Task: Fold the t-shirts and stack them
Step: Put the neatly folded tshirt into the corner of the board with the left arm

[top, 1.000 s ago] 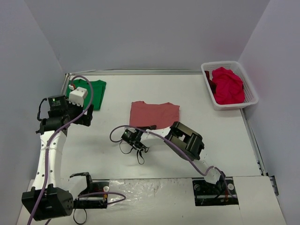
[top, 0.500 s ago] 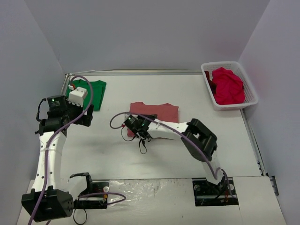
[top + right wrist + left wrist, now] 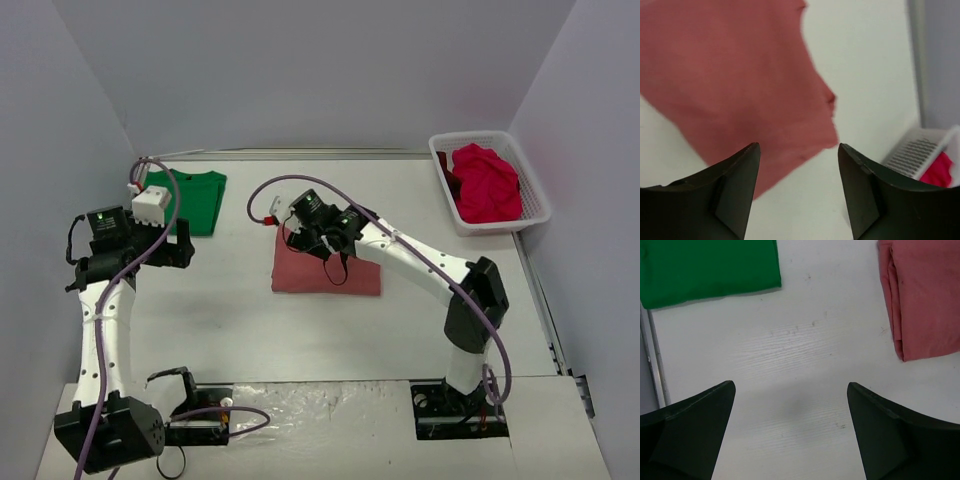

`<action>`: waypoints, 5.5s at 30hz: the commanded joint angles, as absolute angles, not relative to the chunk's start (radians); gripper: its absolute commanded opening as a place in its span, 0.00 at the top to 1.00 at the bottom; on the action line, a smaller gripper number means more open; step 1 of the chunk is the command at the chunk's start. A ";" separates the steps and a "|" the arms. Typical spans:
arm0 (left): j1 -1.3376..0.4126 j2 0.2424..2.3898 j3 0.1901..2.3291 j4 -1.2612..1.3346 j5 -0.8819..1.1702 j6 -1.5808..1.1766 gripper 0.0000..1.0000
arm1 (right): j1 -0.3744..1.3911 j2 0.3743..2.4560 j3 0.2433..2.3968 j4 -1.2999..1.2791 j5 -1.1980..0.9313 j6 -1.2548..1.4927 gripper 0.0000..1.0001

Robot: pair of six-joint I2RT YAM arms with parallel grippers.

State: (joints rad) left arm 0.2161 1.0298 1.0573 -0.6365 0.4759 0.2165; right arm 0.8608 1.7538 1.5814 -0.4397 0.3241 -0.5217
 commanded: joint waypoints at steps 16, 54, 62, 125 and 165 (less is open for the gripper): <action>0.433 1.158 1.054 -0.663 0.676 0.031 0.06 | 1.052 2.167 1.857 -0.647 0.031 -0.449 0.45; 0.431 1.391 0.996 -0.546 0.984 -0.253 0.06 | 1.075 2.232 1.934 -0.704 0.164 -0.486 1.00; 0.318 1.610 1.025 -0.494 1.064 -0.379 0.06 | 1.042 2.247 1.988 -0.719 0.175 -0.482 1.00; -0.201 2.203 1.207 0.314 1.232 -1.097 0.70 | 1.003 2.303 2.095 -0.825 0.132 -0.491 1.00; -0.037 2.148 1.713 -0.748 0.926 -0.201 0.98 | 0.454 1.690 1.227 -0.692 -0.170 -0.609 0.00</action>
State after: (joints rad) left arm -0.0483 2.1845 1.5974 -0.5285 1.0264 -0.3923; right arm 0.4931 1.6070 1.2396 -0.7494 -0.1871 -0.6579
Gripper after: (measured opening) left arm 0.073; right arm 0.999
